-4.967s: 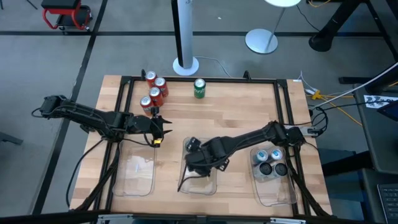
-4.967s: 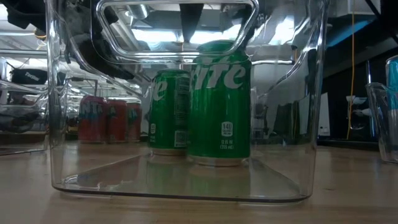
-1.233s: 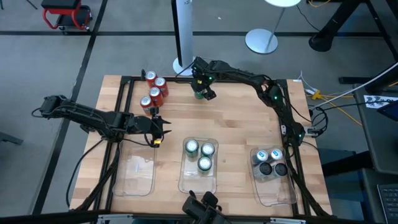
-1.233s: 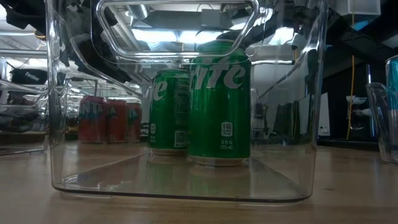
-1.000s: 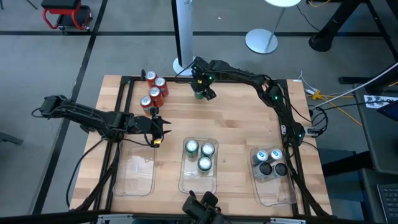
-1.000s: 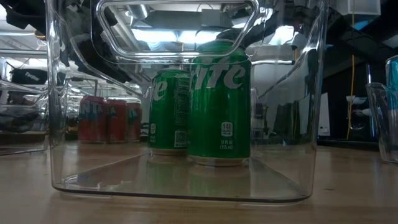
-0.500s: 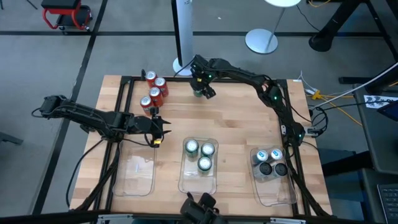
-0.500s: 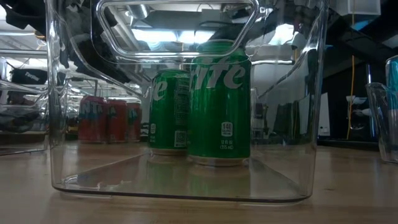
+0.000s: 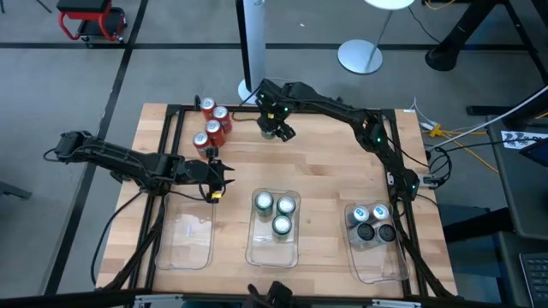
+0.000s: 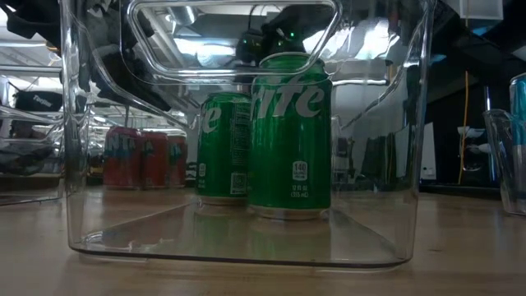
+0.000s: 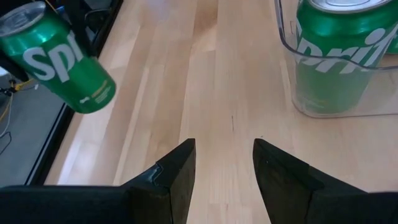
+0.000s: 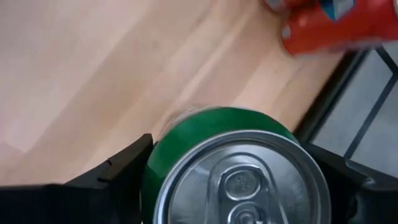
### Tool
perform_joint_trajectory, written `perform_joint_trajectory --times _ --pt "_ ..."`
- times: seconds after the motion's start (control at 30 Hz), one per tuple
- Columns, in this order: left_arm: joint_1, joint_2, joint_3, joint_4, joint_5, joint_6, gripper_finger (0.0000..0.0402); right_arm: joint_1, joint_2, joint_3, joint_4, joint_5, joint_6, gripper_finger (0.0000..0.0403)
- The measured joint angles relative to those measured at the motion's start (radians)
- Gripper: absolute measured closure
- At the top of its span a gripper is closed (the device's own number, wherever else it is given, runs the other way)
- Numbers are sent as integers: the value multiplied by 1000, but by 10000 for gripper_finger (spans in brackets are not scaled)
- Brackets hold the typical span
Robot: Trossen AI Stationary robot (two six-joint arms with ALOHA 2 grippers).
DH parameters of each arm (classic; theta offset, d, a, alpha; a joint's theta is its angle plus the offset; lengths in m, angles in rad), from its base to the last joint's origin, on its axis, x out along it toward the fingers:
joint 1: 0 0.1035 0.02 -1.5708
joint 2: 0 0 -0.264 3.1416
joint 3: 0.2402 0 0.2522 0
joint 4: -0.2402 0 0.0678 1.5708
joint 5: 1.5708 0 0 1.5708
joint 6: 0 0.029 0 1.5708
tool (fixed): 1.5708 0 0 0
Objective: Sort soda cans
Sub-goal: Put the green soda can into the center transparent bin
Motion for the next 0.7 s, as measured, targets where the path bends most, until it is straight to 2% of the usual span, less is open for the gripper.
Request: perform_joint_trajectory --times 0.7 --pt "0 0 0 1 0 3 249 237 -157 1 -66 24 56 94"
